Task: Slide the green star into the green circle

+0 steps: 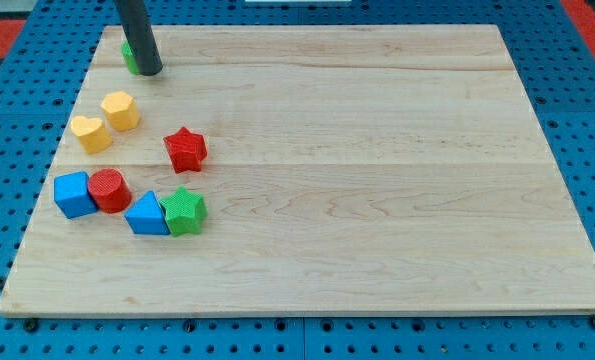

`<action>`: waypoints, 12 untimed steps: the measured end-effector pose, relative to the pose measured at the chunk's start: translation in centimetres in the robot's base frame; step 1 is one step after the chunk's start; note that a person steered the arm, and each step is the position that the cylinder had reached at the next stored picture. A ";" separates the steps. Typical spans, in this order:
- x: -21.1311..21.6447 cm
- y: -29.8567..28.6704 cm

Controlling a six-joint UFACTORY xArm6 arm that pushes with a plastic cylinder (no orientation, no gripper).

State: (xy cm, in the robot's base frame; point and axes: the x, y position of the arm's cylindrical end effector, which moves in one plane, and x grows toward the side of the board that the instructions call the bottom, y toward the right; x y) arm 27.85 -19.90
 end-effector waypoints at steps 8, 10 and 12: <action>27.7 6.8; 19.1 8.5; 19.9 6.2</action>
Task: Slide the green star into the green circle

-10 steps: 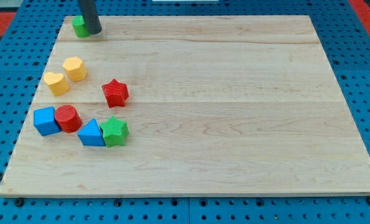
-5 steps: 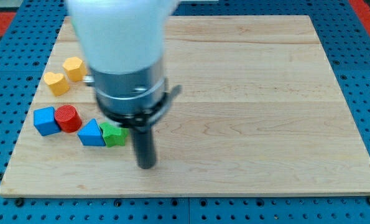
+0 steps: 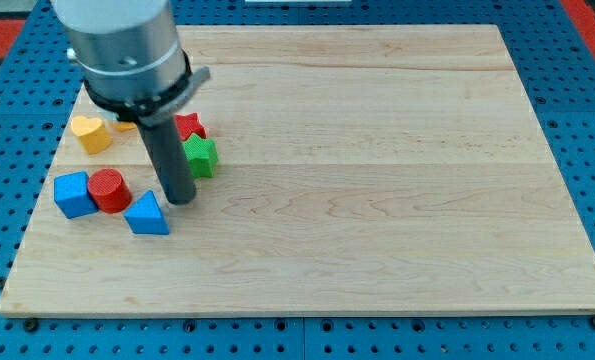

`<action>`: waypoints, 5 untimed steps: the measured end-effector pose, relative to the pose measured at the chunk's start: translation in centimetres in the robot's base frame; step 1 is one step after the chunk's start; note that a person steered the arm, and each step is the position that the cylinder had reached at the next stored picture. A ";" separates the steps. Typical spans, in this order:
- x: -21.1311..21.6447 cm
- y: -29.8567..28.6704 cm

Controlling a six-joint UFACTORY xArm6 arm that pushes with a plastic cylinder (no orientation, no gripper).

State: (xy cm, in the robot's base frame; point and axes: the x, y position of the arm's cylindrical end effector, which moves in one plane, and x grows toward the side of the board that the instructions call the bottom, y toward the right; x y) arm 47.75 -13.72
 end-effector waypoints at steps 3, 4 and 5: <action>-12.6 6.8; -12.6 8.7; -9.2 13.4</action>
State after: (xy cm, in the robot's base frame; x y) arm 38.55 -0.31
